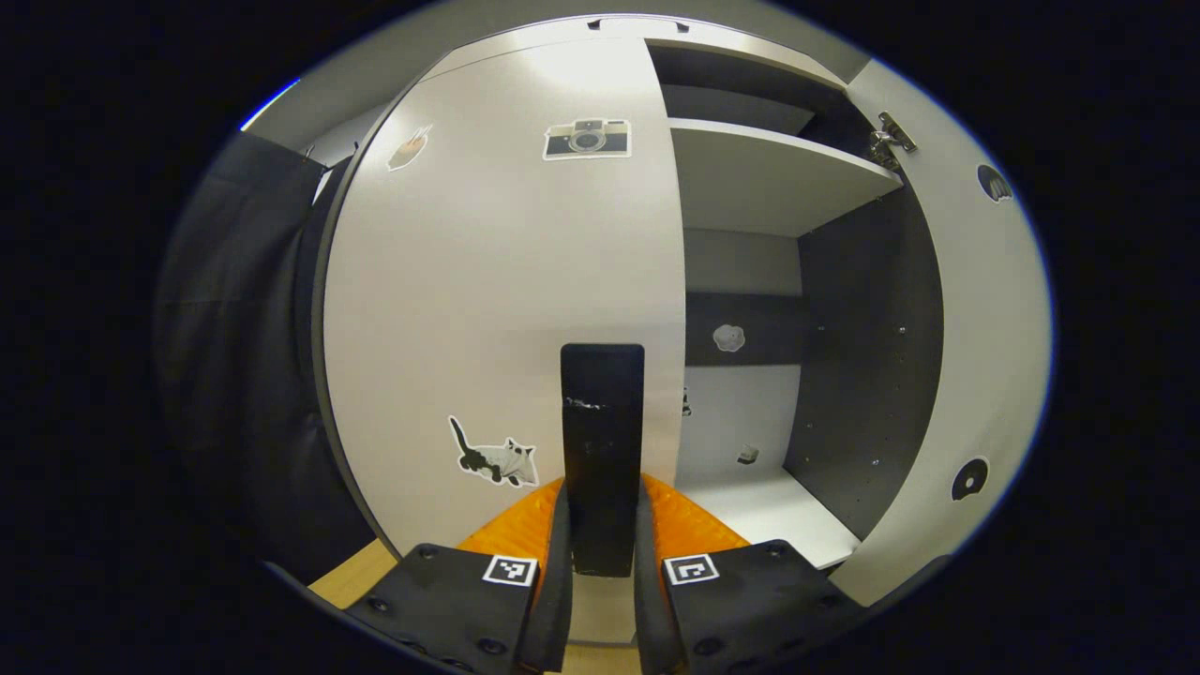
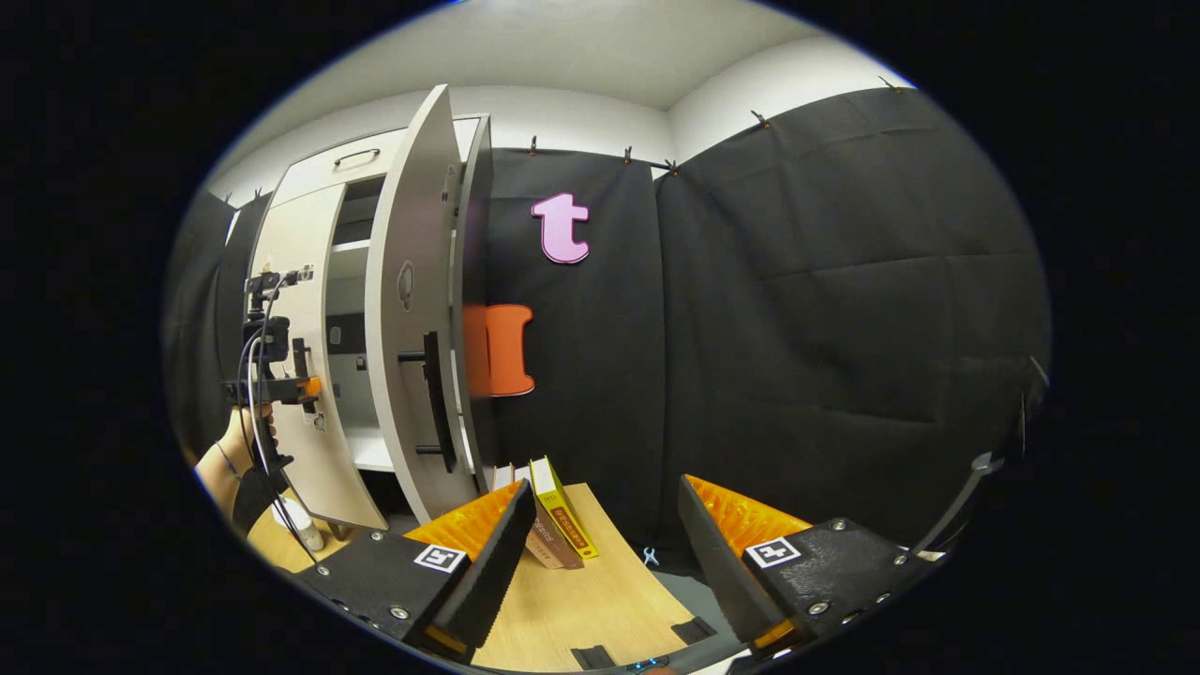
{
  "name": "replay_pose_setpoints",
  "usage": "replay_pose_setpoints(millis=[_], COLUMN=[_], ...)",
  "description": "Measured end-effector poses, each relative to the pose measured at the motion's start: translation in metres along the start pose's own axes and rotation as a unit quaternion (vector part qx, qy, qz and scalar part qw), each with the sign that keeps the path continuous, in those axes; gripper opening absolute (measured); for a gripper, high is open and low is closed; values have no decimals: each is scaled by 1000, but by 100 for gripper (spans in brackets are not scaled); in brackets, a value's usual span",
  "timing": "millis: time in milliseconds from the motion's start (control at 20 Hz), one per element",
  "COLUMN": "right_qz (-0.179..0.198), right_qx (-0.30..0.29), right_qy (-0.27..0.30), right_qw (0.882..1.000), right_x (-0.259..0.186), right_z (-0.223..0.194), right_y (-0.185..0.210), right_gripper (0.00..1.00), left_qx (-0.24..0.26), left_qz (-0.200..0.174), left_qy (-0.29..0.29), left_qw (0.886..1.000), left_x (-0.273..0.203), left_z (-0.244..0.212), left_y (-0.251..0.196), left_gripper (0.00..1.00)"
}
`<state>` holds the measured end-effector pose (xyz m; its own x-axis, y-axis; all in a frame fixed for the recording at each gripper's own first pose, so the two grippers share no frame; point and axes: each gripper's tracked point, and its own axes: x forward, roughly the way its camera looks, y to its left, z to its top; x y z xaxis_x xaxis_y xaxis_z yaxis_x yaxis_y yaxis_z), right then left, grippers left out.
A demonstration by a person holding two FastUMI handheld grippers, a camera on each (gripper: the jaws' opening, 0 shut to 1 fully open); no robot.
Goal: Open the right door of the double-door shoe cabinet with the right hand, and open the left door with the left hand.
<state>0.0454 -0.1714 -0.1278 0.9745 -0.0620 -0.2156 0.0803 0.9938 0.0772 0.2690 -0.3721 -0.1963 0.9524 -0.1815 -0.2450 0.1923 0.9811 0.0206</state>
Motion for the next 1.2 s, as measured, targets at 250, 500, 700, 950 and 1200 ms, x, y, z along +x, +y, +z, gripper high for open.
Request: replay_pose_setpoints(millis=[250, 500, 700, 950, 1200], right_qz=[13, 34, 58, 87, 103], right_qx=[-8, -15, -7, -2, 4], right_qy=[0, 0, -4, -15, -20], right_qw=[1000, 999, 998, 996, 994], right_x=[-8, 3, -2, -7, -5], right_z=[2, 7, 7, 12, 13], right_y=[21, 52, 82, 111, 129], right_gripper=[93, 93, 93, 97, 97], left_qx=[4, -5, -7, -14, -20], left_qz=[-10, -51, -71, -76, -75], left_qy=[0, -4, -1, -3, -5], left_qw=[1000, 999, 997, 997, 997], left_x=[-5, -43, -75, -98, -118], left_z=[-3, -2, -11, -15, -15], left_y=[1, 13, 37, 62, 84], left_gripper=[10, 10, 10, 10, 9])
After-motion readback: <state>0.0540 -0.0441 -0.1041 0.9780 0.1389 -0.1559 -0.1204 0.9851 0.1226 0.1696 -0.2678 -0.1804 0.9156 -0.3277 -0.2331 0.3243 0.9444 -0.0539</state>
